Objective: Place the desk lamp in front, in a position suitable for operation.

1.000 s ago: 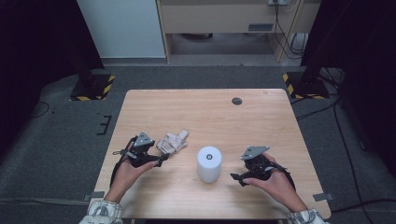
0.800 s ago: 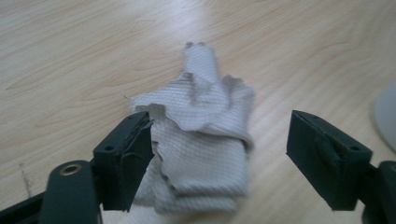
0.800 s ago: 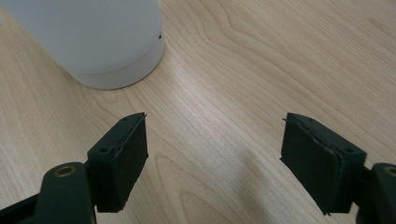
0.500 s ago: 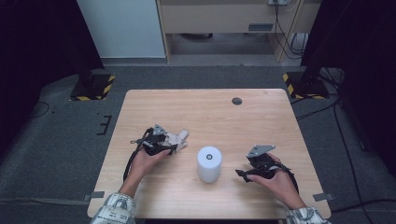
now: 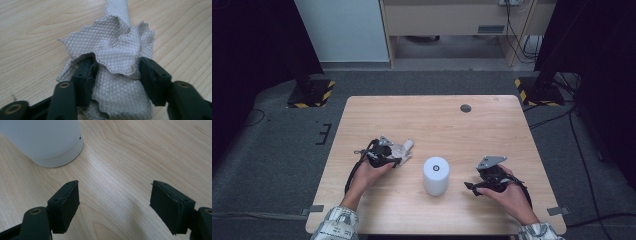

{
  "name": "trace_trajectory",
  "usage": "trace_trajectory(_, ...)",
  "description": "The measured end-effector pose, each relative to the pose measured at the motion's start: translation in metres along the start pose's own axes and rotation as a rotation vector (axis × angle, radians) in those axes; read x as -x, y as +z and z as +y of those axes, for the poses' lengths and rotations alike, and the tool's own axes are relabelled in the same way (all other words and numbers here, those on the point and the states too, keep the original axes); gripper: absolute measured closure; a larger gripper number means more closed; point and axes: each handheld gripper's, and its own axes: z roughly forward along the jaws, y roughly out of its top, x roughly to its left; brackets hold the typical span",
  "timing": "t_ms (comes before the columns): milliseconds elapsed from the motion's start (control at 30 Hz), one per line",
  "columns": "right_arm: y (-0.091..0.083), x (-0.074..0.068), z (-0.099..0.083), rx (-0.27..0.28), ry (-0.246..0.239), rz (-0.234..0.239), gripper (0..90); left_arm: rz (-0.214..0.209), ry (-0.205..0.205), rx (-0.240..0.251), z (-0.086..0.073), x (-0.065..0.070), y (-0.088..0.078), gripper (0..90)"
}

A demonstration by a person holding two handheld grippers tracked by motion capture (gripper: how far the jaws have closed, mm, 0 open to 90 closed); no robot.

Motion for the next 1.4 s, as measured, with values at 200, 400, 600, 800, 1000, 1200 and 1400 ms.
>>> trace_trajectory(200, 0.003, 0.001, 0.0, -0.009, 0.003, 0.001, 23.7, -0.039, -0.005, -0.006, -0.001, -0.002, -0.004, 66.4)
trace_trajectory(400, 0.004, -0.003, 0.001, -0.009, -0.007, 0.012, 23.6, -0.051, 0.013, -0.002, -0.001, -0.001, -0.01, 73.3)
trace_trajectory(600, 0.002, -0.009, 0.003, 0.012, -0.03, 0.043, 20.9, -0.075, 0.032, 0.023, -0.001, 0.004, -0.023, 73.7)
trace_trajectory(800, 0.004, -0.02, 0.009, 0.039, -0.052, 0.08, 19.0, -0.103, 0.046, 0.063, -0.003, 0.008, -0.037, 73.7)
trace_trajectory(1000, 0.006, -0.03, 0.015, 0.046, -0.086, 0.102, 18.3, -0.126, 0.079, 0.065, -0.004, 0.015, -0.045, 73.7)
trace_trajectory(1200, 0.004, -0.034, 0.018, 0.048, -0.101, 0.109, 17.5, -0.175, 0.126, 0.066, -0.006, 0.029, -0.052, 73.6)
trace_trajectory(1400, -0.001, -0.045, 0.034, 0.104, -0.135, 0.169, 14.8, -0.227, 0.147, 0.097, -0.007, 0.043, -0.059, 73.6)
